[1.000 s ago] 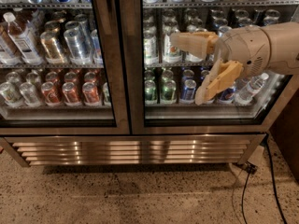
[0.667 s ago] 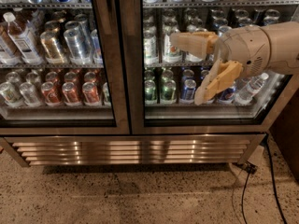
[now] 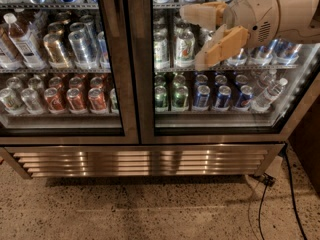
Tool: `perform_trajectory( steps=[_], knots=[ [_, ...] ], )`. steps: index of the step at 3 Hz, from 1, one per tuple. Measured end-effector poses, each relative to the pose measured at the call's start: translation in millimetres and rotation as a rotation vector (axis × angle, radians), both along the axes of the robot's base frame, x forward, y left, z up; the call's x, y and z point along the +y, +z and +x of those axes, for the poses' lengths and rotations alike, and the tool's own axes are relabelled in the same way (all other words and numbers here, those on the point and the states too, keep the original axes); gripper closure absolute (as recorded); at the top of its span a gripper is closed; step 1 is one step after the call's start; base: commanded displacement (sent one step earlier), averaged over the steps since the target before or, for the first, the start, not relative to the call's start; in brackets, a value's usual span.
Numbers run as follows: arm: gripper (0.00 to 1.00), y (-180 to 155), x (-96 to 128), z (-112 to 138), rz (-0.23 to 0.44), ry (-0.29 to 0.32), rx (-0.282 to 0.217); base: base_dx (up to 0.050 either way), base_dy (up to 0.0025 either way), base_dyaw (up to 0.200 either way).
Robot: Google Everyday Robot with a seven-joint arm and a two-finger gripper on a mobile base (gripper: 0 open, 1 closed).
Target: Open left fridge door
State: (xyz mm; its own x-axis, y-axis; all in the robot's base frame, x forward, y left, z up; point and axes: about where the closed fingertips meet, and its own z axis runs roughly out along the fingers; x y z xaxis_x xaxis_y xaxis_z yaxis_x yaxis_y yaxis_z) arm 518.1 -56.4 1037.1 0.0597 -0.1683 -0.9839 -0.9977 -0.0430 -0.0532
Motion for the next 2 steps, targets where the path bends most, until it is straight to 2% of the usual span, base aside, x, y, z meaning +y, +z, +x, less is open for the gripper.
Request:
perform_trajectory(
  steps=[2],
  knots=[
    [0.0, 0.7, 15.4, -4.7, 0.226, 0.162, 0.107, 0.0, 0.0, 0.0]
  ],
)
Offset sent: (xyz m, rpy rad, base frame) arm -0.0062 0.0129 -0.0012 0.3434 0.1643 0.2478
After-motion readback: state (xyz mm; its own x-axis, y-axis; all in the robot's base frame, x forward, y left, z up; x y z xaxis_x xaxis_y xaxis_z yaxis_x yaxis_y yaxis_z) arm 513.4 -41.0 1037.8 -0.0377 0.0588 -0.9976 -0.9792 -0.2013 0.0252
